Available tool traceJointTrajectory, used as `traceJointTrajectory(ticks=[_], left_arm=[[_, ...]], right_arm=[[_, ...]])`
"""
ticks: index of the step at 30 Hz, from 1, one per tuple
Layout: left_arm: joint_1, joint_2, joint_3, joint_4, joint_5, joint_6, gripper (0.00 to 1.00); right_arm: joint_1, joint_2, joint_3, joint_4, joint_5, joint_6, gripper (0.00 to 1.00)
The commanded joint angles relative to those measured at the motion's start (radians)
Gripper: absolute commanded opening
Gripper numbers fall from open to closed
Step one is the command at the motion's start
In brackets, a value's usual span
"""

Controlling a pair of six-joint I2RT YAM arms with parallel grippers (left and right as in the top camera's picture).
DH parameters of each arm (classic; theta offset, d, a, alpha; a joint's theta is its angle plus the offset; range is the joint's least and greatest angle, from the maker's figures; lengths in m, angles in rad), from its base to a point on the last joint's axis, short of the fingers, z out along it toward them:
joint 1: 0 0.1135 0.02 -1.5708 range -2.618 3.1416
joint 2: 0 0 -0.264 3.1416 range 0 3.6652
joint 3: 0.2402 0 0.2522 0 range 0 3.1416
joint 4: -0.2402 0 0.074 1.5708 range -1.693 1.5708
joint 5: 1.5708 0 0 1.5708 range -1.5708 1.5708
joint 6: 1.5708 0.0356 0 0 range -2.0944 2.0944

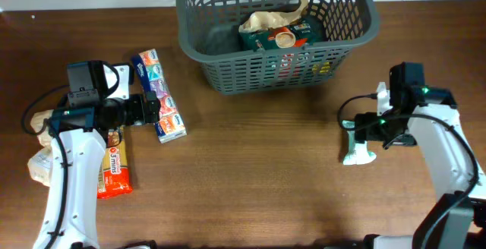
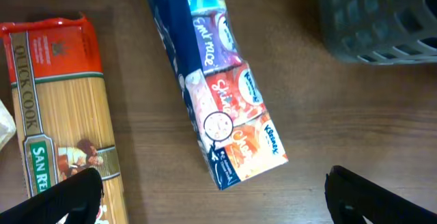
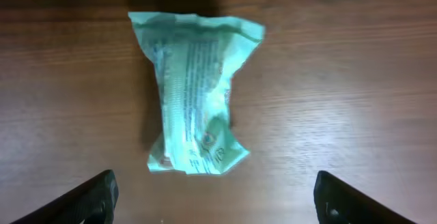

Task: Pack container
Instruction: 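Grasp the light-green wipes packet with right gripper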

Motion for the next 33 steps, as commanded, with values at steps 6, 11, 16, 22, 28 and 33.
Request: traceJointTrajectory(ticks=[6,11,16,22,28,33], left_arm=[[0.008,0.005,0.020,0.010,-0.006,0.016,0.99],[0.008,0.005,0.020,0.010,-0.006,0.015,0.99],[0.008,0.005,0.020,0.009,-0.006,0.016,0.99],[0.008,0.005,0.020,0.008,-0.006,0.015,0.99],[0.008,0.005,0.020,0.008,-0.006,0.016,0.99],[0.008,0.005,0.020,0.008,-0.006,0.016,0.99]], right_arm=[[0.012,0.054,-0.120,0.166,-0.042,0.074,0.89],[0.012,0.130,-0.132,0.235,-0.044,0.074,0.84],[0.012,0.228,-0.132,0.262,-0.043,0.074,0.72],[0.012,0.266,-0.131,0.266,-0.052,0.074,0.04],[0.010,0.225,-0.110,0.255,-0.057,0.074,0.04],[0.010,0.101,-0.019,0.205,-0.056,0.073,0.04]])
